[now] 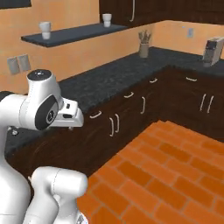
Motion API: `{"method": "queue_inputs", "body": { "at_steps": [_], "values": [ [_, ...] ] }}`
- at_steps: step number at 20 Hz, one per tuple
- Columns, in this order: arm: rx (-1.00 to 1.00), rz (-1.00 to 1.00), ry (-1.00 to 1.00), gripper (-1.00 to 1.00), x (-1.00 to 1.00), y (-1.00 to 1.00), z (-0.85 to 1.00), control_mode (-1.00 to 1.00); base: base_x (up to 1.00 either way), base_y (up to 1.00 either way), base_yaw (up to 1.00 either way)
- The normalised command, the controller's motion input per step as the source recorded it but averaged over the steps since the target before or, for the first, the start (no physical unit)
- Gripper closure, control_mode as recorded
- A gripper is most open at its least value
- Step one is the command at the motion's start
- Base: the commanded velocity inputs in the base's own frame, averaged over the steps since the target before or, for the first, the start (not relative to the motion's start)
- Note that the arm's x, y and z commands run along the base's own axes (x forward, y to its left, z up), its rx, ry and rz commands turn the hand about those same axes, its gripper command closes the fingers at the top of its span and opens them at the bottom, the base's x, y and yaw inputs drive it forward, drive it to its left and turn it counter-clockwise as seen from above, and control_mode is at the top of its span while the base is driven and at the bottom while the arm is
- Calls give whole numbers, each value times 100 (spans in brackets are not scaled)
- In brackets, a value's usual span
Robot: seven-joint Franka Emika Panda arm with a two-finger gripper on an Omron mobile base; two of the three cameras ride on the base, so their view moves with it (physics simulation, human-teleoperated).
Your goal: Navigate to the oven.
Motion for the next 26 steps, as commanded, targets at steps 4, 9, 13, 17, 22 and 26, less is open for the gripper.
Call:
{"method": "queue_inputs", "body": {
  "at_steps": [4,9,13,17,22,26],
  "values": [
    [0,0,0,-100,0,0,0,100,0,-1,-100],
    [0,0,0,-100,0,0,0,100,0,0,-100],
    [0,0,0,-100,0,0,0,100,0,0,-100],
    [0,0,0,-100,0,0,0,100,0,0,-100],
    [0,0,0,-100,0,0,0,100,0,-3,-99],
    [0,0,0,-100,0,0,0,100,0,-23,-93]
  ]
}}
